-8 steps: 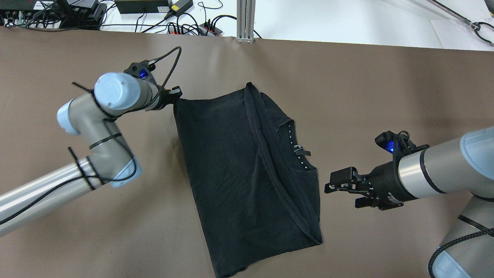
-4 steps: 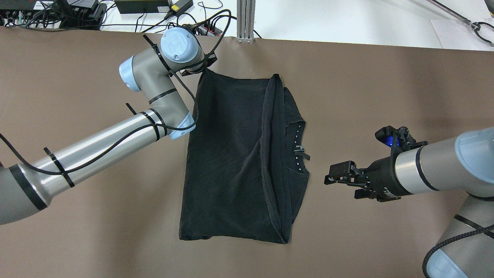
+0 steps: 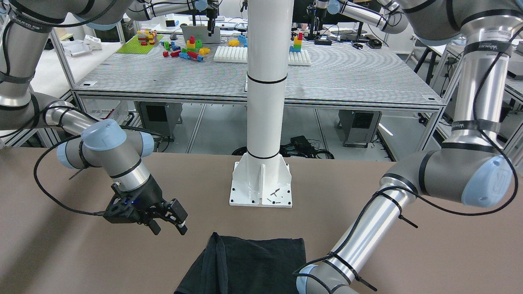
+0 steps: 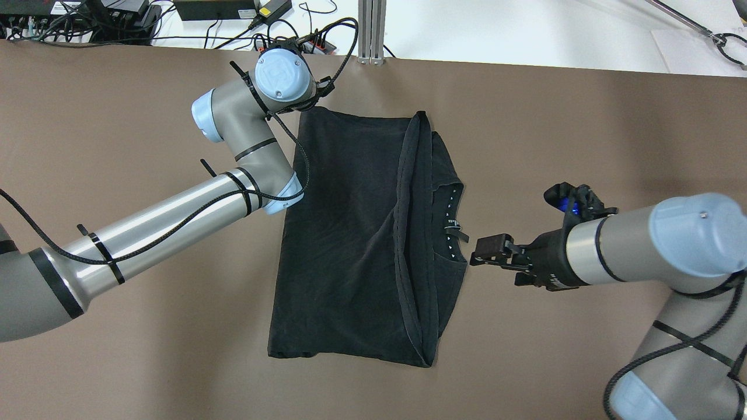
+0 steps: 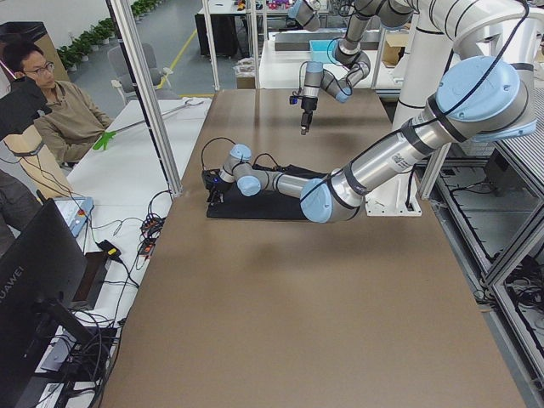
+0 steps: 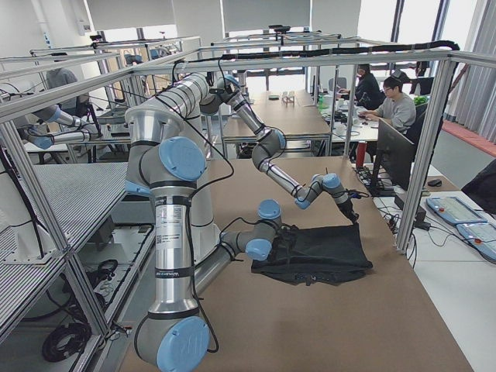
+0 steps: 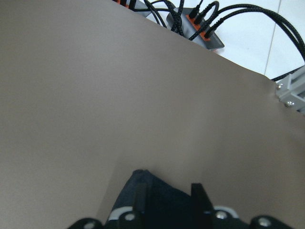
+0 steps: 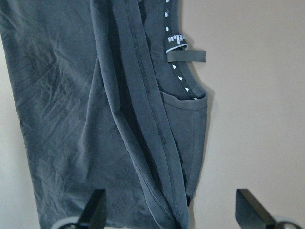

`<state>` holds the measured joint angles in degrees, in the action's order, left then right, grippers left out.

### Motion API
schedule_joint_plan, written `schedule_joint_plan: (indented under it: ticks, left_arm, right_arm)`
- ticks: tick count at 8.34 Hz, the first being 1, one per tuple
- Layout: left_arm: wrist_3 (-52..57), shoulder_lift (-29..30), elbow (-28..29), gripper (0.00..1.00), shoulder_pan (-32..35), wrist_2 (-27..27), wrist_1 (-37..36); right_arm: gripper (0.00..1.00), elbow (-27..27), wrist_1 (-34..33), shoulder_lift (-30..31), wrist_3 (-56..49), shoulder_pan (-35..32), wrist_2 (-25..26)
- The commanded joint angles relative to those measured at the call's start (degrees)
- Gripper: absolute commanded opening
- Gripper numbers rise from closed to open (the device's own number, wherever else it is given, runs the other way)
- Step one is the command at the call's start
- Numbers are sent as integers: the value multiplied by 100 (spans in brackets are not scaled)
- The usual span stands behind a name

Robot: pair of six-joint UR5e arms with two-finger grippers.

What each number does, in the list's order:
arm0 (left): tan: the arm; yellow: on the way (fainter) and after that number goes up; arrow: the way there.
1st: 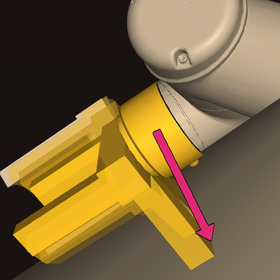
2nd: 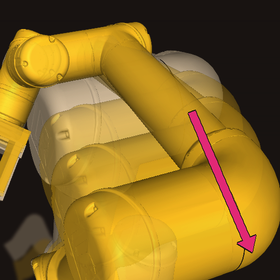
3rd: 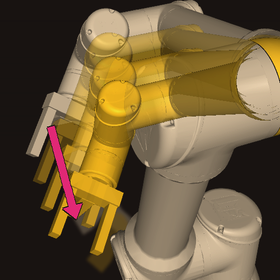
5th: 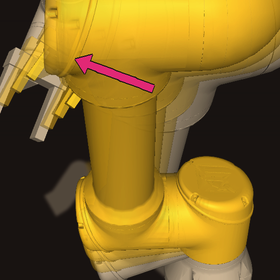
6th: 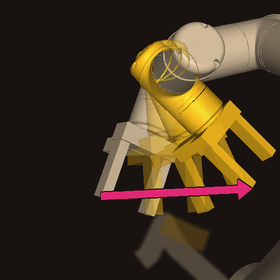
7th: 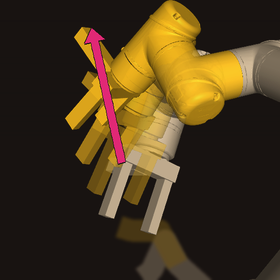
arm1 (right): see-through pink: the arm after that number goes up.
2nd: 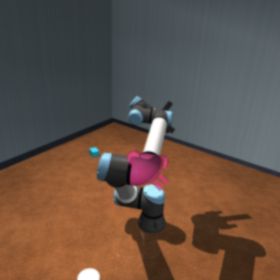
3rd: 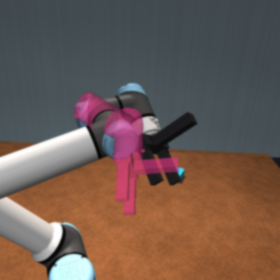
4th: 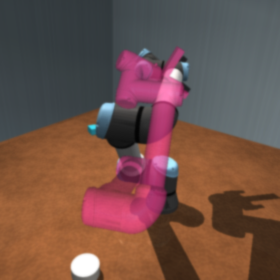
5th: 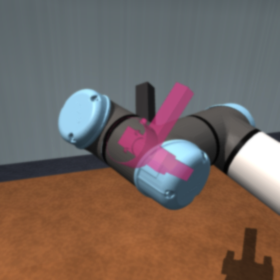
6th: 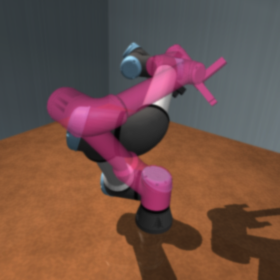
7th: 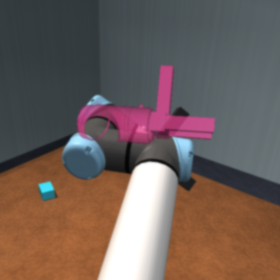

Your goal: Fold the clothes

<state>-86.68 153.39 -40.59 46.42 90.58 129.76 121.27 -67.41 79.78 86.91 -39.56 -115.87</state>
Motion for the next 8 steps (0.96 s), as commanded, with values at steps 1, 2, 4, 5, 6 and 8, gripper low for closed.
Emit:
schedule_joint_plan:
  ticks: [1, 2, 4, 5, 6, 8]
  left_arm:
    - [-7, -81, -176, 95, -159, -436, -3]
    - [10, -386, -647, 95, -107, -462, -38]
    - [246, -1082, -1388, 94, -54, -436, 14]
    - [448, -1101, -1399, 94, 7, -436, 14]
    - [459, -1171, -1547, 94, 25, -436, 23]
    - [476, -1347, -1768, 94, 78, -410, 23]
  right_arm:
    - [95, -760, -272, -856, 1, 825, 1632]
    - [94, -885, -290, -964, -42, 1358, 2229]
    - [59, -1044, -726, -1350, -541, 2004, 2814]
    - [42, -1044, -1209, -1534, -1231, 2171, 2859]
    - [35, -1053, -1501, -1597, -1673, 2416, 3259]
    - [32, -1097, -1556, -1571, -2439, 2489, 3360]
